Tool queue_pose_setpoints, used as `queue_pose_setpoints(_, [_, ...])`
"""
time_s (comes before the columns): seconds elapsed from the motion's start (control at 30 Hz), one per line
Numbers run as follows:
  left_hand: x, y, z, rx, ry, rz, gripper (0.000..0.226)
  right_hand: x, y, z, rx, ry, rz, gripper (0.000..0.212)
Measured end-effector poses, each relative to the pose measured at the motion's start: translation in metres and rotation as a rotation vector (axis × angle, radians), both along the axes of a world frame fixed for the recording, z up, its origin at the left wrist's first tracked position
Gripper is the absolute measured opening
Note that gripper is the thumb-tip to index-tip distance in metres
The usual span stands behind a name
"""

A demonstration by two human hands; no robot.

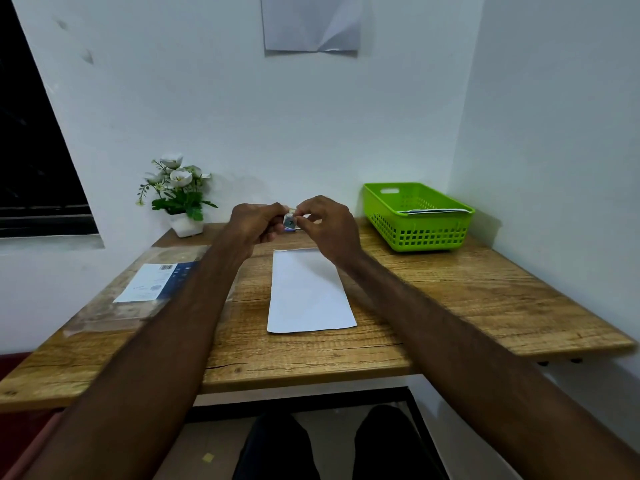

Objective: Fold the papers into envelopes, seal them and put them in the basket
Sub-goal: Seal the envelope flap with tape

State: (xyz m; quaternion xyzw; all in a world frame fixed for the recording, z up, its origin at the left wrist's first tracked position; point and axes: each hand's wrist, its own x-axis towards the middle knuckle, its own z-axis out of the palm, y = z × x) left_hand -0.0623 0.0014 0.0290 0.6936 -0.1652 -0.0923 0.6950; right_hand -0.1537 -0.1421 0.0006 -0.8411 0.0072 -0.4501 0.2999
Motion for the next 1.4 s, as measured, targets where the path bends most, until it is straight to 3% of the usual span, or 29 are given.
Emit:
queue_pose_setpoints(0.2, [0.008,0.0,-0.005,0.045,-0.168,0.156,0.014,0.002,0.0,0.0,-0.022,-0.001,0.005,0.004])
queue_pose_setpoints(0.37, [0.018,0.006,-0.017,0.589,-0.732,0.278,0.02,0.003,-0.005,0.002,0.055,-0.023,-0.052,0.004])
queue_pose_setpoints(0.57, [0.034,0.009,-0.031,1.098,-0.975,0.318,0.025,0.004,-0.009,0.002,0.107,0.007,-0.096,0.004])
queue_pose_setpoints(0.67, [0.037,0.011,-0.034,1.234,-1.032,0.316,0.025,0.003,-0.011,0.003,0.141,0.052,-0.101,0.002])
queue_pose_setpoints(0.8, [0.034,0.01,-0.034,1.203,-1.007,0.341,0.027,0.002,-0.015,0.008,0.223,0.147,-0.077,0.007])
queue_pose_setpoints(0.97, [0.021,-0.007,-0.026,0.837,-0.971,0.208,0.017,-0.005,-0.023,0.012,0.65,0.278,0.026,0.011])
queue_pose_setpoints(1.23, [0.019,-0.025,-0.045,0.873,-0.748,0.007,0.009,-0.009,-0.027,0.01,0.847,0.727,0.043,0.022])
queue_pose_setpoints(1.4, [0.022,-0.026,-0.047,0.903,-0.656,0.045,0.016,-0.007,-0.026,0.008,0.894,0.762,0.025,0.026])
